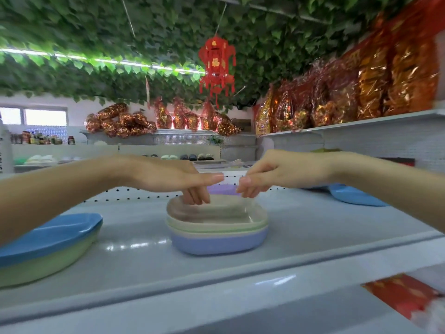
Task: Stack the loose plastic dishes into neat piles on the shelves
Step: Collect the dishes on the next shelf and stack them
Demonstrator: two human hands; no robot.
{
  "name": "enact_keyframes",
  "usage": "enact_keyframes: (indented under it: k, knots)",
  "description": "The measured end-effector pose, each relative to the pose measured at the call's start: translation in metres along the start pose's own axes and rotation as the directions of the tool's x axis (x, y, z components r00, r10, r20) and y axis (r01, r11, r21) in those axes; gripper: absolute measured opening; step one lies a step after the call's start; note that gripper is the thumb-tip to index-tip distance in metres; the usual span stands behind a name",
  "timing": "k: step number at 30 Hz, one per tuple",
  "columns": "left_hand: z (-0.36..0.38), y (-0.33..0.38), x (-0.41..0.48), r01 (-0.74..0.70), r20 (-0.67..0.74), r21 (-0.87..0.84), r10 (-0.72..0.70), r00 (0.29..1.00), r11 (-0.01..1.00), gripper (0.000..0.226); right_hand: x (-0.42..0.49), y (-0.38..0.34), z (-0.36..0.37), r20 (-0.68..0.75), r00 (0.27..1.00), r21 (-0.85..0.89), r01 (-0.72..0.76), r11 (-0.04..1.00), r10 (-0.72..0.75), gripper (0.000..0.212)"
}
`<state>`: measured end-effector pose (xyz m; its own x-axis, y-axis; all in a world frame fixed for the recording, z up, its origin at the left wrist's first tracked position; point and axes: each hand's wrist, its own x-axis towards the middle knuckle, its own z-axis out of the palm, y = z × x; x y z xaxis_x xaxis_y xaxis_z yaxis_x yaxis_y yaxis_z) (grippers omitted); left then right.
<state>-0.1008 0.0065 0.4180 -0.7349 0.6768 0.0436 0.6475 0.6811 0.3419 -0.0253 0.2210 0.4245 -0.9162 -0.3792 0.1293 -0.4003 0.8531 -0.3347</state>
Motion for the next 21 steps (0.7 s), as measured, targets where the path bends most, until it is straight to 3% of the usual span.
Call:
enact_keyframes:
  k: [6, 9, 14, 18, 21]
  knots:
    - [-0.002, 0.027, 0.059, -0.002, -0.127, -0.068, -0.007, 0.992, 0.998, 0.069, -0.002, 0.071, -0.035, -0.096, 0.990, -0.043, -0.103, 0.994, 0.099, 0.057]
    - [0.002, 0.031, 0.091, 0.063, -0.076, 0.014, -0.062, 0.995, 0.998, 0.061, -0.006, 0.111, -0.046, -0.104, 0.986, -0.040, -0.134, 0.990, 0.129, 0.047]
    - [0.015, 0.038, 0.127, 0.217, 0.078, 0.186, -0.234, 0.969, 0.958, 0.069, -0.018, 0.174, -0.065, -0.142, 0.978, -0.073, -0.167, 0.983, 0.155, 0.048]
    - [0.022, 0.045, 0.148, 0.314, 0.206, 0.159, -0.343, 0.916, 0.936, 0.080, -0.030, 0.224, -0.084, -0.170, 0.963, -0.078, -0.226, 0.971, 0.210, 0.037]
    - [0.027, 0.054, 0.165, 0.327, 0.226, 0.046, -0.329, 0.917, 0.944, 0.098, -0.036, 0.259, -0.100, -0.218, 0.955, -0.135, -0.234, 0.963, 0.202, 0.051]
